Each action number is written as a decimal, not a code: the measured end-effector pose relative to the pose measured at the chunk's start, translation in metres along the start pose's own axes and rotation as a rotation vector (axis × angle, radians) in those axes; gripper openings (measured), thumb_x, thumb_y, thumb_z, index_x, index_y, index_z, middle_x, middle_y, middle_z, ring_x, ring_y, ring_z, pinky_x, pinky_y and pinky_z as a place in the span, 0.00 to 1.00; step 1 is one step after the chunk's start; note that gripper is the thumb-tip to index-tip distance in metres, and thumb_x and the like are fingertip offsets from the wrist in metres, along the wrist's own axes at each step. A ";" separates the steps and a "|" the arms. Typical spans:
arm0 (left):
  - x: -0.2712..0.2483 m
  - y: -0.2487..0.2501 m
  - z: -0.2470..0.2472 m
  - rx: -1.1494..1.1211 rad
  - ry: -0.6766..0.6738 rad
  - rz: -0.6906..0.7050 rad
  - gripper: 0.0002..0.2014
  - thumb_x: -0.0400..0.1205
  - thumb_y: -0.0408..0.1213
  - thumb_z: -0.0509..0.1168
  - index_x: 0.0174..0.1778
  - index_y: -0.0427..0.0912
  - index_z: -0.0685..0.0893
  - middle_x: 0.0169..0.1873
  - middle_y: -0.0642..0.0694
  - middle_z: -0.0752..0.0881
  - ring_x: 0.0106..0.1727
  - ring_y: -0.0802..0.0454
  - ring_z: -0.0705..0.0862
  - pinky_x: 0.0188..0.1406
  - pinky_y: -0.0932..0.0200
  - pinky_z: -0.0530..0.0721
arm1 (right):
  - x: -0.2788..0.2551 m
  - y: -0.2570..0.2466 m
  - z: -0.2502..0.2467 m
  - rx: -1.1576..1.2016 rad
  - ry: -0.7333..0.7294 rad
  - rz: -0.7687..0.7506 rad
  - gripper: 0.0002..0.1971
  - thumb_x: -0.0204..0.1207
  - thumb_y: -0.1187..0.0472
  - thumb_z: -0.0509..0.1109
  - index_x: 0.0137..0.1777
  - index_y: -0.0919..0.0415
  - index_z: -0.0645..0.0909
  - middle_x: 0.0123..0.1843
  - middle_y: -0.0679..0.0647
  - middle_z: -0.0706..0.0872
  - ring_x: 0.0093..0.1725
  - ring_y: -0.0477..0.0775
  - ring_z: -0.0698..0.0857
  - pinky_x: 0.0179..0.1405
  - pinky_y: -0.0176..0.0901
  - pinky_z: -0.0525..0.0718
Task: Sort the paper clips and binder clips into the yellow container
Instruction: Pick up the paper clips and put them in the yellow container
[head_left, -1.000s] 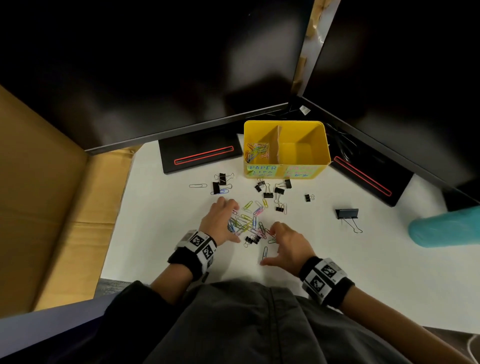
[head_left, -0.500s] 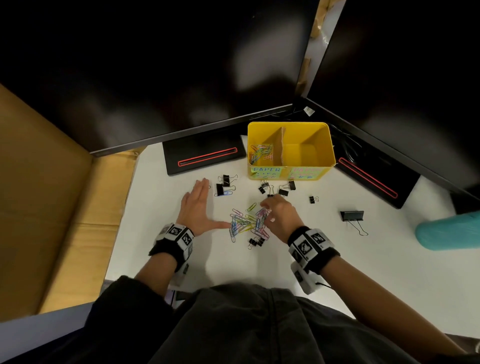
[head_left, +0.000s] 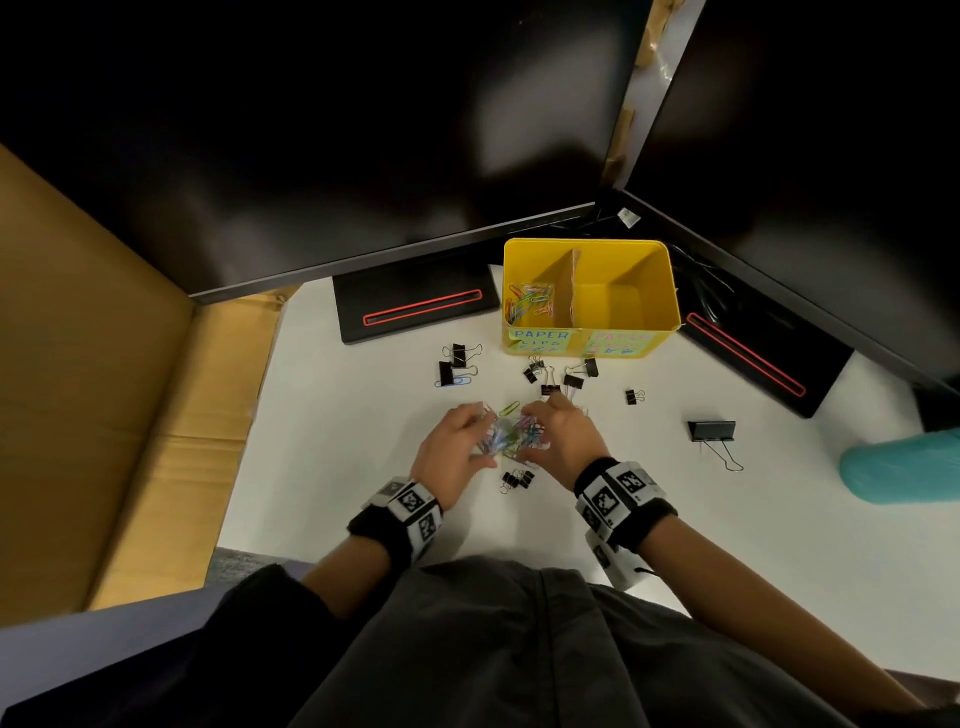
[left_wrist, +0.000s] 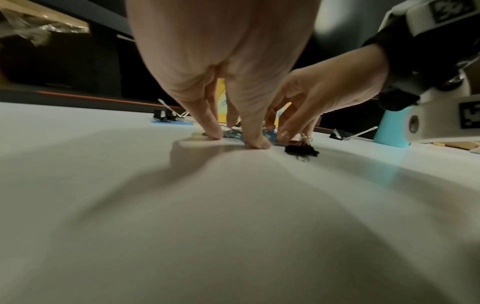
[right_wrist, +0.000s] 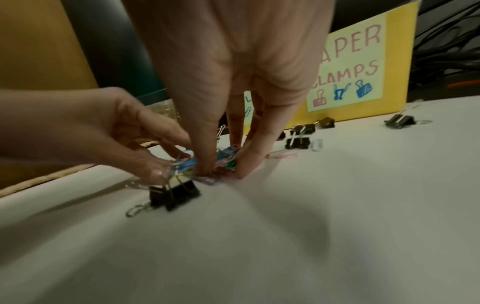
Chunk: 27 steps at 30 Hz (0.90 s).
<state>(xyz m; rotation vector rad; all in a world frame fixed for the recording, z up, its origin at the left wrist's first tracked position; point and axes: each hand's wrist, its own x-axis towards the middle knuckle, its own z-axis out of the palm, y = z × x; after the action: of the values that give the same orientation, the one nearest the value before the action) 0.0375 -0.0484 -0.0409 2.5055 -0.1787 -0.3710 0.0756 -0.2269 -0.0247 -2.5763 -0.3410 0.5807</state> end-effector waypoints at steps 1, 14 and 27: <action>0.006 0.005 0.000 0.003 0.008 0.008 0.28 0.73 0.39 0.73 0.70 0.41 0.76 0.68 0.41 0.76 0.68 0.44 0.75 0.67 0.45 0.78 | 0.002 -0.003 0.003 0.014 0.031 -0.013 0.22 0.65 0.56 0.79 0.57 0.65 0.80 0.51 0.63 0.80 0.44 0.64 0.83 0.41 0.48 0.82; 0.025 0.012 -0.013 0.048 0.020 0.024 0.08 0.77 0.37 0.69 0.51 0.42 0.87 0.44 0.43 0.85 0.46 0.43 0.83 0.42 0.52 0.81 | 0.004 0.000 -0.052 0.464 0.237 0.084 0.04 0.68 0.71 0.76 0.40 0.63 0.88 0.36 0.56 0.87 0.34 0.56 0.87 0.32 0.42 0.90; 0.058 0.056 -0.058 -0.356 0.441 0.145 0.04 0.76 0.34 0.71 0.43 0.38 0.88 0.36 0.45 0.85 0.35 0.56 0.81 0.33 0.74 0.80 | 0.041 -0.005 -0.098 0.218 0.556 -0.098 0.11 0.71 0.73 0.70 0.51 0.62 0.86 0.50 0.61 0.89 0.43 0.52 0.87 0.47 0.45 0.88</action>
<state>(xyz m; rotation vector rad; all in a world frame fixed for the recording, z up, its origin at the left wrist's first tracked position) 0.1078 -0.0744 0.0239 2.1423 -0.1040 0.1975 0.1557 -0.2473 0.0415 -2.3682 -0.1956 -0.1362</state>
